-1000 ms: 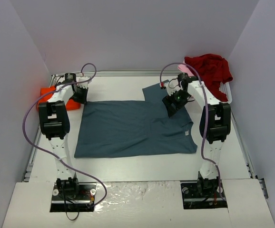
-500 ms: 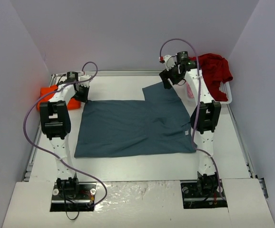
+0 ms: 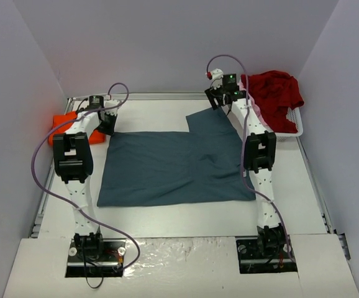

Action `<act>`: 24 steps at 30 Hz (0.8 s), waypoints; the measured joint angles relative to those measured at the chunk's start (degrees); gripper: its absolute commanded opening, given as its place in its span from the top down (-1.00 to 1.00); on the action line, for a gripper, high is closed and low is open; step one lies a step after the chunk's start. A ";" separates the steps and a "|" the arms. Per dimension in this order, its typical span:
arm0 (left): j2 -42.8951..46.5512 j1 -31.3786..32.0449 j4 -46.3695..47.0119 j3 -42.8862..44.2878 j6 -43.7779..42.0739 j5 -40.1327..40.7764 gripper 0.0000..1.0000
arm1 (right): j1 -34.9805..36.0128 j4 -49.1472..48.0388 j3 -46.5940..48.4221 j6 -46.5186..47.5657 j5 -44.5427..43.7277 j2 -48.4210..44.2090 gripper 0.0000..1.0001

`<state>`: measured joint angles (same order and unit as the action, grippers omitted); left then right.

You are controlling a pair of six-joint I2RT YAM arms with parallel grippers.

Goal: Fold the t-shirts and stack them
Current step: Grap the side of the flattened tshirt furthest away from the robot with both arms

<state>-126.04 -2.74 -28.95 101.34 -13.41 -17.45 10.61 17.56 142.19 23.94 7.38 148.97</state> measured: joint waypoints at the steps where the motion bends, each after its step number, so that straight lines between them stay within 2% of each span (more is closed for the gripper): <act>1: 0.00 0.02 0.13 -0.24 0.00 0.17 0.95 | 0.15 -1.42 0.15 -0.20 -1.09 0.83 -0.44; 6: 0.04 0.02 0.50 -0.87 0.00 0.90 0.95 | 0.70 -5.92 0.98 -0.59 -6.21 5.16 -0.33; 10: 0.04 0.02 0.79 -0.87 -0.02 1.07 0.95 | 0.79 -7.19 1.88 -0.98 -8.22 8.41 -0.32; 19: 0.04 0.02 0.94 -0.87 -0.02 1.25 0.95 | 1.03 -8.46 2.80 -1.46 -9.18 9.64 -0.31; 24: 0.04 0.02 0.96 -0.87 -0.02 1.25 0.95 | 1.03 -9.40 3.32 -1.75 -8.94 10.32 -0.20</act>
<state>-125.99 -2.72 -27.99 100.47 -13.43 -16.21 11.64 8.16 145.51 22.20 -1.56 159.28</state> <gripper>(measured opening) 0.031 0.620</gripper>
